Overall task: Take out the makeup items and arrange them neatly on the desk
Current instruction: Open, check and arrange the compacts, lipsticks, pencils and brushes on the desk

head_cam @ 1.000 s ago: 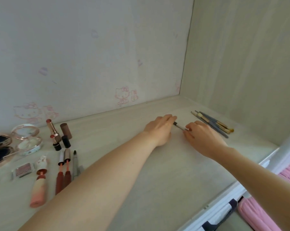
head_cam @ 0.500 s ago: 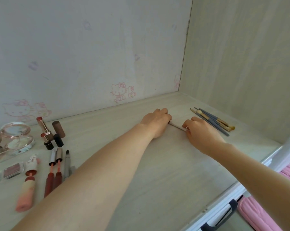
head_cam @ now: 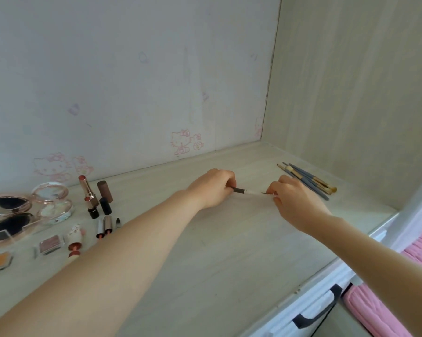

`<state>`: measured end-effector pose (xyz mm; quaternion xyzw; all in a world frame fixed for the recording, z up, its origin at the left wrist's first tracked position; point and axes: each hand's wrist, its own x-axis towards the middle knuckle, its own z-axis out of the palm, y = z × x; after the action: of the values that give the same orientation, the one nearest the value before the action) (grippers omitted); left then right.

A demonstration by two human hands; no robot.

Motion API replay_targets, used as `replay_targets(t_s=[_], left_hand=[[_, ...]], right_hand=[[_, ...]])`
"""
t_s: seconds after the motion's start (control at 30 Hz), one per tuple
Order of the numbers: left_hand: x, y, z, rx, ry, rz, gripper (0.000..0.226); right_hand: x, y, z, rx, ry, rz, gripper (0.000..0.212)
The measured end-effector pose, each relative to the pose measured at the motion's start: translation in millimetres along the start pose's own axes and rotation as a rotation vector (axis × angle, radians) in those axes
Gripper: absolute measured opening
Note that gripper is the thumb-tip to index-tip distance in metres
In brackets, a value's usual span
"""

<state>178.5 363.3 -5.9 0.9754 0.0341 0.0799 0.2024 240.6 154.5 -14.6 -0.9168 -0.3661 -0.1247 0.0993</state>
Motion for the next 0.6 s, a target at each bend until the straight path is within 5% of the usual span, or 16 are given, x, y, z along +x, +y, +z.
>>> replay_targets(t_s=[0.43, 0.6], left_hand=[[-148.9, -25.7, -64.0, -0.503, 0.277, -0.149, 0.010], [-210.1, -37.1, -84.0, -1.122, 0.392, -0.282, 0.017]], right_hand=[[-54.0, -97.1, -17.6, 0.333, 0.144, -0.169, 0.017], [-72.1, -159.6, -22.1, 0.557, 0.117, -0.159, 0.019]])
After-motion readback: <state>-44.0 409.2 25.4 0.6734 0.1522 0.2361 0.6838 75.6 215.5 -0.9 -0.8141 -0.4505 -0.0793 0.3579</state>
